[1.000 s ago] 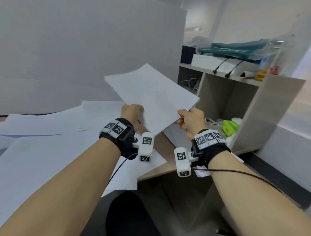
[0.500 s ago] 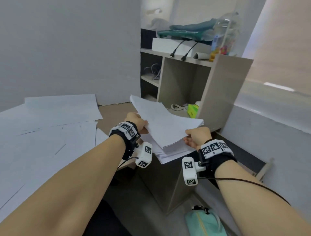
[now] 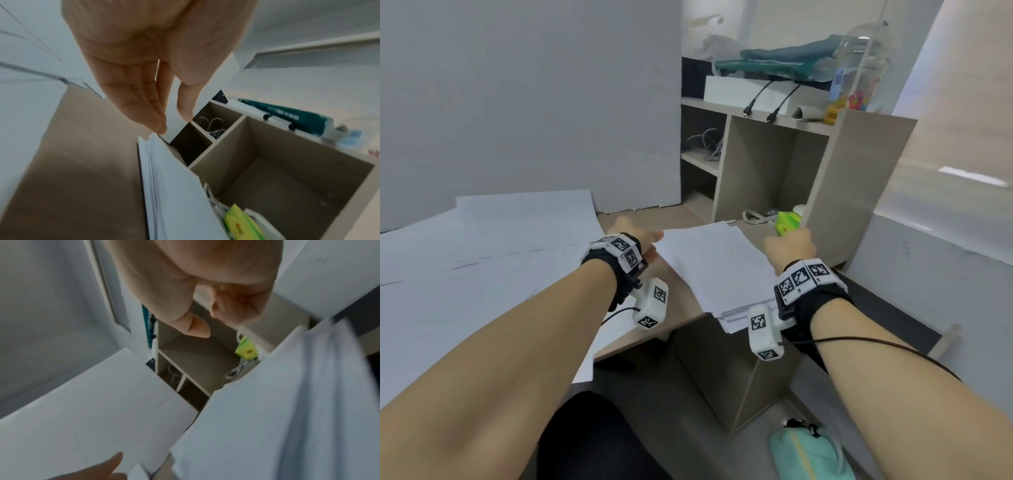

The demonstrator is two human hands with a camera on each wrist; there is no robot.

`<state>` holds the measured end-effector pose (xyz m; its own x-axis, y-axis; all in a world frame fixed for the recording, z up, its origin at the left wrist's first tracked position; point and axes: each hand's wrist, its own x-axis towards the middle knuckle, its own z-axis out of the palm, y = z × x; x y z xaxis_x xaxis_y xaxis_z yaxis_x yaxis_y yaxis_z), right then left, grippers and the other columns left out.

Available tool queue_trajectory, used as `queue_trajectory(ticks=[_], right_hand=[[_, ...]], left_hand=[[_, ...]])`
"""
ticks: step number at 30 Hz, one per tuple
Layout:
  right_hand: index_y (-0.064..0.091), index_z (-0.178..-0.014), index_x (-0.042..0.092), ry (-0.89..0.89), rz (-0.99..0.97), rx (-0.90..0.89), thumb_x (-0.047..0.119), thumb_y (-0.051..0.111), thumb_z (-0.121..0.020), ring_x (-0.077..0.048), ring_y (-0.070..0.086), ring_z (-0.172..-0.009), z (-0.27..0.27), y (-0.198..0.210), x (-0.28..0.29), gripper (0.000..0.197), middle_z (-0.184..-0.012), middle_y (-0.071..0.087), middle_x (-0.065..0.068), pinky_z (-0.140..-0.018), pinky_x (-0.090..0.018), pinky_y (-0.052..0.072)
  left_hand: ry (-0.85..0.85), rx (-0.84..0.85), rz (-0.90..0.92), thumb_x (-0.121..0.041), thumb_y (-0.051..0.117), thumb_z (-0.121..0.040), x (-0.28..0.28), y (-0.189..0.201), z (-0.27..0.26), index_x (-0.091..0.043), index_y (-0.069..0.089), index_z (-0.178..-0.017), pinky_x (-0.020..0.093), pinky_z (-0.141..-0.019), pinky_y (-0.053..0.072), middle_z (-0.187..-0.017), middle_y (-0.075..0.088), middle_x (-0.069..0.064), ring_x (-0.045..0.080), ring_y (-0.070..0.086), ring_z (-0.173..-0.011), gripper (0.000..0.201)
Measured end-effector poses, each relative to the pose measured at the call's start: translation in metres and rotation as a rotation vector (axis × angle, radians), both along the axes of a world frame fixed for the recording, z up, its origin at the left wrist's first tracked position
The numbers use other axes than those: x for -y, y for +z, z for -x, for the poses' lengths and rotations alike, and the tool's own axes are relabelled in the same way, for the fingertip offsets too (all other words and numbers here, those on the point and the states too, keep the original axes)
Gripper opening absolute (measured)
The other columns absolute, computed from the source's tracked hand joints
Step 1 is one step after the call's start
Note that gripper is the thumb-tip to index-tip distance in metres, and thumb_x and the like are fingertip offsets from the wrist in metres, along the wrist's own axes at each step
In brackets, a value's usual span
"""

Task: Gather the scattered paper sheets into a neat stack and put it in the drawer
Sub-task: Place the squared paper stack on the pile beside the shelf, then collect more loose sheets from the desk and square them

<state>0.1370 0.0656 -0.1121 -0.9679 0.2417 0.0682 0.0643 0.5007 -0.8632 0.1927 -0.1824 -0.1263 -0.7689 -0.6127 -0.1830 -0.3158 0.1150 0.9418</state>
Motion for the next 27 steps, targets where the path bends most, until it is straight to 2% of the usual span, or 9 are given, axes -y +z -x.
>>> queue_trajectory(ticks=[2, 4, 6, 11, 14, 18, 20, 24, 27], right_hand=[[0.049, -0.080, 0.016, 0.168, 0.059, 0.026, 0.011, 0.056, -0.088, -0.028, 0.057, -0.078, -0.002, 0.007, 0.037, 0.012, -0.097, 0.059, -0.013, -0.066, -0.031, 0.051], [0.056, -0.089, 0.007, 0.295, 0.190, 0.120, 0.003, 0.056, -0.086, -0.026, 0.060, -0.076, -0.008, 0.013, 0.078, 0.005, -0.095, 0.060, -0.015, -0.059, -0.033, 0.056], [0.060, -0.102, -0.002, 0.406, 0.249, 0.219, 0.000, 0.058, -0.084, -0.028, 0.064, -0.078, -0.014, 0.014, 0.119, 0.018, -0.099, 0.063, -0.019, -0.067, -0.039, 0.061], [0.061, -0.118, 0.004, 0.681, -0.016, 0.257, 0.016, 0.065, -0.084, -0.030, 0.060, -0.091, -0.038, 0.008, 0.209, 0.036, -0.117, 0.063, -0.016, -0.085, -0.037, 0.053], [0.057, -0.130, 0.011, 0.787, -0.227, 0.254, 0.024, 0.056, -0.096, -0.028, 0.058, -0.114, -0.054, 0.002, 0.239, 0.037, -0.135, 0.058, -0.010, -0.080, -0.024, 0.045], [0.054, -0.133, 0.009, 0.879, -0.543, 0.348, 0.032, 0.064, -0.091, -0.033, 0.054, -0.115, -0.067, -0.010, 0.265, 0.049, -0.139, 0.052, -0.014, -0.096, -0.039, 0.047], [0.052, -0.136, 0.010, 0.906, -0.605, 0.381, 0.034, 0.065, -0.092, -0.031, 0.052, -0.121, -0.071, -0.013, 0.273, 0.052, -0.141, 0.050, -0.011, -0.093, -0.036, 0.045], [0.054, -0.136, 0.015, 0.970, -0.688, 0.396, 0.046, 0.071, -0.085, -0.027, 0.050, -0.126, -0.068, -0.024, 0.282, 0.063, -0.144, 0.049, -0.003, -0.094, -0.035, 0.042], [0.056, -0.134, 0.019, 0.990, -0.708, 0.395, 0.048, 0.072, -0.083, -0.028, 0.046, -0.133, -0.075, -0.019, 0.279, 0.061, -0.145, 0.048, -0.005, -0.096, -0.036, 0.040]], left_hand=[[-0.007, -0.064, -0.143, -0.016, 0.077, -0.089, 0.014, 0.012, -0.013, 0.009, 0.063, -0.106, 0.038, -0.053, 0.062, -0.079, 0.071, 0.015, 0.025, 0.069, -0.059, 0.033], [-0.016, -0.120, -0.260, -0.015, 0.072, -0.093, 0.031, 0.024, -0.033, 0.006, 0.058, -0.111, 0.032, -0.048, 0.059, -0.080, 0.067, 0.016, 0.024, 0.068, -0.061, 0.031], [-0.020, -0.152, -0.323, -0.017, 0.070, -0.095, 0.057, 0.034, -0.058, 0.004, 0.060, -0.104, 0.030, -0.053, 0.060, -0.078, 0.068, 0.015, 0.025, 0.070, -0.065, 0.025], [0.182, -0.168, -0.338, -0.021, 0.065, -0.098, 0.142, 0.043, -0.130, -0.002, 0.060, -0.090, 0.033, -0.063, 0.061, -0.081, 0.067, 0.012, 0.026, 0.068, -0.073, 0.020], [0.329, 0.021, -0.098, -0.024, 0.065, -0.097, 0.186, 0.039, -0.183, -0.009, 0.062, -0.107, 0.035, -0.070, 0.051, -0.103, 0.069, 0.007, 0.020, 0.066, -0.085, 0.018], [0.394, 0.502, 0.321, -0.029, 0.071, -0.093, 0.226, 0.021, -0.257, 0.002, 0.060, -0.130, 0.035, -0.091, 0.047, -0.134, 0.061, 0.016, 0.031, 0.059, -0.122, 0.049], [0.338, 0.721, 0.392, -0.035, 0.070, -0.093, 0.231, 0.007, -0.281, -0.001, 0.056, -0.137, 0.033, -0.098, 0.043, -0.143, 0.056, 0.014, 0.029, 0.054, -0.129, 0.056], [0.248, 0.828, 0.348, -0.045, 0.074, -0.087, 0.230, -0.022, -0.290, -0.006, 0.055, -0.138, 0.032, -0.086, 0.043, -0.142, 0.056, 0.010, 0.028, 0.057, -0.116, 0.067], [0.244, 0.822, 0.361, -0.044, 0.079, -0.083, 0.231, -0.036, -0.283, -0.002, 0.050, -0.140, 0.034, -0.090, 0.047, -0.138, 0.058, 0.012, 0.029, 0.058, -0.120, 0.076]])
